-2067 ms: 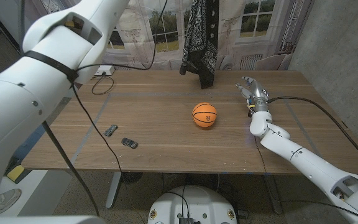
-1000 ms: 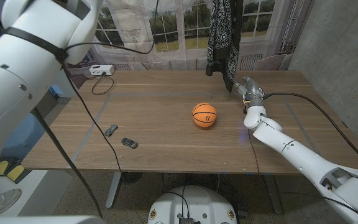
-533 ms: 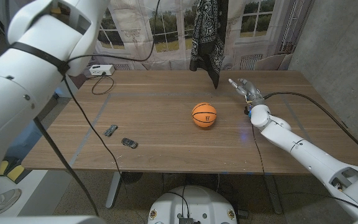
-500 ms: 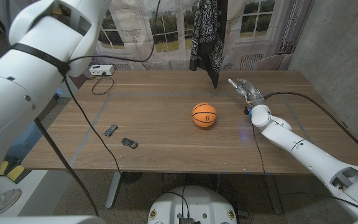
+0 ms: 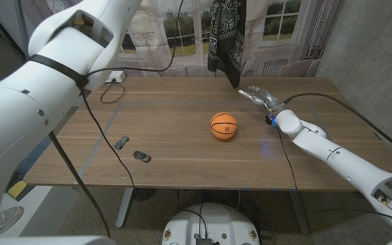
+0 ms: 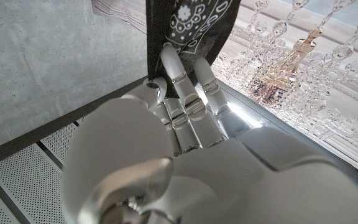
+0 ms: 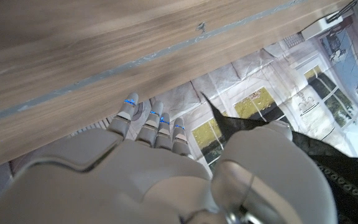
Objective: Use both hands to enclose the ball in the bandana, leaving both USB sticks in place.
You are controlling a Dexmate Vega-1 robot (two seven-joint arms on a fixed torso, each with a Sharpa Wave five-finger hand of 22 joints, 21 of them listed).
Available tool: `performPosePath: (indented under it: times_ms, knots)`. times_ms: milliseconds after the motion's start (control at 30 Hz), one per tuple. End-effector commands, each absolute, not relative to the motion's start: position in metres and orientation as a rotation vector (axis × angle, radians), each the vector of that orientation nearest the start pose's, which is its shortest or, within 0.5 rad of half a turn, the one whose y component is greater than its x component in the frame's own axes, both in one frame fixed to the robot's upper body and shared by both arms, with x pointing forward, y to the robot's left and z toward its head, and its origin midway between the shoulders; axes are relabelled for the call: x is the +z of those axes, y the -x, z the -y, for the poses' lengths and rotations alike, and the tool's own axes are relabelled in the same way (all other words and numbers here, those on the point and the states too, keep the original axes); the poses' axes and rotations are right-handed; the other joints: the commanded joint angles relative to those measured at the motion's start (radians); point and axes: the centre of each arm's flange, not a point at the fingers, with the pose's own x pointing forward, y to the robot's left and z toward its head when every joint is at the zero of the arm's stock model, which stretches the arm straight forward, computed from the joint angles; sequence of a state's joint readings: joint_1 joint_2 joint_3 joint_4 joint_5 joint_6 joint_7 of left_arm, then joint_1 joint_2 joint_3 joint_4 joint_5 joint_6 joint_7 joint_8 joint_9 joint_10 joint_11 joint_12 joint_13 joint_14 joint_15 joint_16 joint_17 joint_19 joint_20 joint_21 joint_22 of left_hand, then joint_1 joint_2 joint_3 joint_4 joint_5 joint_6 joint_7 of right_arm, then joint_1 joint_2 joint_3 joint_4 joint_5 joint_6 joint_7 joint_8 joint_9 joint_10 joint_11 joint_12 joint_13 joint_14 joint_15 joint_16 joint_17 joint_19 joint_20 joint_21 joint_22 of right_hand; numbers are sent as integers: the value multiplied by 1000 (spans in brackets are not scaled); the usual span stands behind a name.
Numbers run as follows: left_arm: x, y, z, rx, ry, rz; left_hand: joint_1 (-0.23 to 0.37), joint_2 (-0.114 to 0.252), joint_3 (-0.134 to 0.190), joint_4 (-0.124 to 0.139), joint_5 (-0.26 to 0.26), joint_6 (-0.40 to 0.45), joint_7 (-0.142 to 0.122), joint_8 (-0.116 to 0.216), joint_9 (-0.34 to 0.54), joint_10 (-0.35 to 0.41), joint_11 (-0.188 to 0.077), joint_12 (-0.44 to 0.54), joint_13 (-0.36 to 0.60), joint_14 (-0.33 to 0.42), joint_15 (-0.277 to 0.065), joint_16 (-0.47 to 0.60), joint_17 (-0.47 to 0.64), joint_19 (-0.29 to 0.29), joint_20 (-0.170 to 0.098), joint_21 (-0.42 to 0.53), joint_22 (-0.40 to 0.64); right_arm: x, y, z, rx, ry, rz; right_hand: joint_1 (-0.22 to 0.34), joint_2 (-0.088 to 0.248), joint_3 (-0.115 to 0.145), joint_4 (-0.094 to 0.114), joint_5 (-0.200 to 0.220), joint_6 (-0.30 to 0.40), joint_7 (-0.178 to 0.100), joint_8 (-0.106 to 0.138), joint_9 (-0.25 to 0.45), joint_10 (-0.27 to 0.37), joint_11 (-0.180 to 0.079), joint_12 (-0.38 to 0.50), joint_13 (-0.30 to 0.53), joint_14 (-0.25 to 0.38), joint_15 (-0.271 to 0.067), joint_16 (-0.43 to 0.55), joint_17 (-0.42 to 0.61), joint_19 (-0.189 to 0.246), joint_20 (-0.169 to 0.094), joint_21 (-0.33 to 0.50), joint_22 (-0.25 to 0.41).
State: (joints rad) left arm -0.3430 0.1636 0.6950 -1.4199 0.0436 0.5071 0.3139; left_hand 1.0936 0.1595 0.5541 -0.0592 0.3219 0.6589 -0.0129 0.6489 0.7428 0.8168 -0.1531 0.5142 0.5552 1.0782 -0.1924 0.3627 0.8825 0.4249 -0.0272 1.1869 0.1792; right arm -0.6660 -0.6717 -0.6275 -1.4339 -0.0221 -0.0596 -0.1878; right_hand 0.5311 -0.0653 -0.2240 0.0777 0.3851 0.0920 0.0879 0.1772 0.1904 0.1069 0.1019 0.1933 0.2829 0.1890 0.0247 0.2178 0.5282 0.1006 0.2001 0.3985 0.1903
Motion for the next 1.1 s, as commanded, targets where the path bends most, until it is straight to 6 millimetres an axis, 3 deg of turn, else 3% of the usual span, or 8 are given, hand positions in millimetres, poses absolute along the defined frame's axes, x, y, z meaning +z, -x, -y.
performPosePath:
  times_ms: [33,300,433,500,633,733,900,1100]
  knots:
    - [540,-388,-34,206,-542,1290,0,2,6,-1,7,5,-3,8,1,20,-19,163,513,14,-32,-3,6,10,-3,-1,2,20,-666,232,-159,850,543,62,47,12,-16,28,6,0,20,2,23,-12,20,0,56,-28,32,-1,68,-16,19,2]
    - [537,-384,-41,169,-514,1297,0,4,7,-3,5,6,-3,9,-2,22,-17,163,511,18,-32,-10,9,10,-2,2,4,16,-687,231,-362,767,524,95,71,15,-24,35,-50,19,8,2,-16,-1,8,0,67,-35,39,-2,122,-39,35,4]
    - [535,-380,-45,160,-503,1302,0,5,7,-4,4,6,-3,9,-2,20,-17,163,511,20,-32,-11,10,9,-1,3,4,13,-695,231,-444,720,510,120,88,20,-32,36,-33,21,19,1,9,1,19,-1,109,-52,57,-1,157,-47,46,6]
    - [534,-379,-48,155,-496,1304,0,6,8,-4,4,6,-1,8,-3,23,-17,161,506,21,-32,-13,11,9,-1,4,4,12,-698,232,-459,720,520,173,119,35,-50,36,5,2,33,0,67,-24,39,-2,158,-82,78,0,190,-64,58,8]
    - [533,-379,-54,126,-461,1309,0,6,8,-6,3,5,-2,7,-5,25,-15,162,506,22,-32,-15,12,8,-2,5,5,11,-700,230,-521,728,537,275,164,59,-93,31,120,-47,59,0,183,-62,74,1,317,-152,150,16,259,-115,86,11]
    - [531,-379,-60,120,-452,1307,0,6,8,-6,2,4,-1,7,-6,22,-14,164,511,24,-32,-17,14,8,-1,6,5,8,-701,228,-571,704,591,345,186,76,-129,17,258,-80,84,3,342,-95,137,17,445,-204,261,88,313,-142,113,16]
    - [527,-383,-68,136,-459,1286,0,7,9,-7,0,4,-1,7,-7,21,-15,163,510,24,-32,-20,15,6,-1,7,5,7,-700,228,-613,672,663,452,223,115,-178,-15,603,-130,142,14,666,-140,319,101,624,-239,514,308,383,-175,168,29]
    - [521,-392,-80,171,-474,1251,0,8,9,-8,-2,4,1,8,-7,18,-14,165,513,25,-31,-24,18,5,-2,9,6,7,-694,230,-655,652,713,557,275,215,-187,-31,788,-153,175,25,812,-177,442,183,678,-248,574,409,391,-201,203,40]
